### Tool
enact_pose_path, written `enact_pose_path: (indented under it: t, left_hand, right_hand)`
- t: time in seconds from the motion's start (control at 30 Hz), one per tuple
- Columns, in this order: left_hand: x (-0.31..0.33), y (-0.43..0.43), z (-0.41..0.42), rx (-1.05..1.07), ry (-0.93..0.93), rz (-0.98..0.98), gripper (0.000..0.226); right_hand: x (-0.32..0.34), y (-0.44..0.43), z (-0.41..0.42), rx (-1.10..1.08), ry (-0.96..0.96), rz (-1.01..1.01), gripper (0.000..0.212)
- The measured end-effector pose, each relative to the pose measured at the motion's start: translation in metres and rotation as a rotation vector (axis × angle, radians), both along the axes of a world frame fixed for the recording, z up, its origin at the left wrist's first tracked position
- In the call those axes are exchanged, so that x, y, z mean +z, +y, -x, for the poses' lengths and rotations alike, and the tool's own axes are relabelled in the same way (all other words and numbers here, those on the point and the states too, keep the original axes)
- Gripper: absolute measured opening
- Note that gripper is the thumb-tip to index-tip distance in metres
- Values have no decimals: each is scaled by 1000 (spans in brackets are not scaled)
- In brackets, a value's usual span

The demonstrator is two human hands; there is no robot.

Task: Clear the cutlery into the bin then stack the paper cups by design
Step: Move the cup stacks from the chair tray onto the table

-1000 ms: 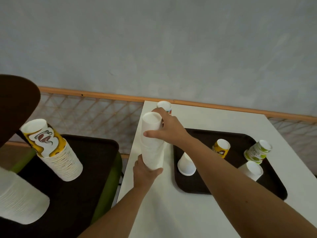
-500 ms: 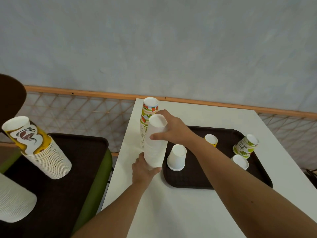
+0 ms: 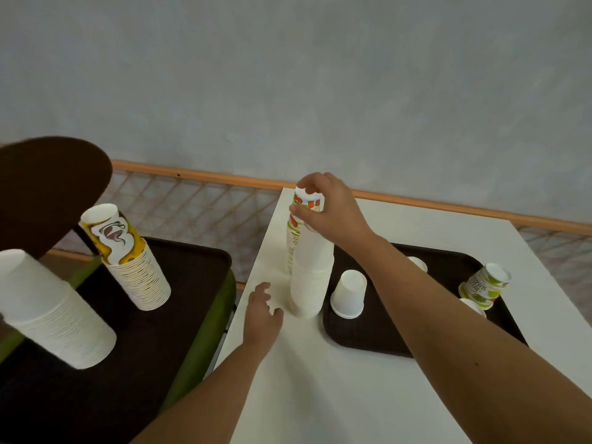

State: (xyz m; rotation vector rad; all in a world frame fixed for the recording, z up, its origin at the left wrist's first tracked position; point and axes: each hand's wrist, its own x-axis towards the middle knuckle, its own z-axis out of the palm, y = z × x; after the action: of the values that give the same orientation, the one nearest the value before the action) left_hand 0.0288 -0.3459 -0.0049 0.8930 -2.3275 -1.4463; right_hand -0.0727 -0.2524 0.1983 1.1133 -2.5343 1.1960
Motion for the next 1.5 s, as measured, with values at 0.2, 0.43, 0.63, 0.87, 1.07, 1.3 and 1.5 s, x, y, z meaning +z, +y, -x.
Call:
enact_pose_path:
  t: [0.2, 0.43, 0.63, 0.87, 1.07, 1.3, 1.5]
  left_hand:
    - [19, -31, -21, 179, 32, 97, 32]
    - [25, -81, -53, 368, 14, 90, 46]
    - [8, -121, -77, 527, -34, 82, 51]
    - [-7, -157, -87, 623, -94, 30, 69]
    - [-10, -178, -84, 628, -139, 46, 89]
    - [-19, -203, -71, 583, -65, -34, 104]
    - [-22, -214, -61, 607, -92, -49, 102]
  right_hand:
    - [3, -36, -24, 175, -48, 67, 26]
    - [-14, -98, -49, 360, -211, -90, 40]
    - [-28, -164, -68, 416, -304, -101, 51]
    - [-36, -227, -82, 484, -318, -77, 66]
    - [-45, -261, -86, 496, -423, -38, 92]
    - [-61, -288, -88, 445, -584, 25, 106]
    - [-71, -294, -87, 429, -540, 1, 70]
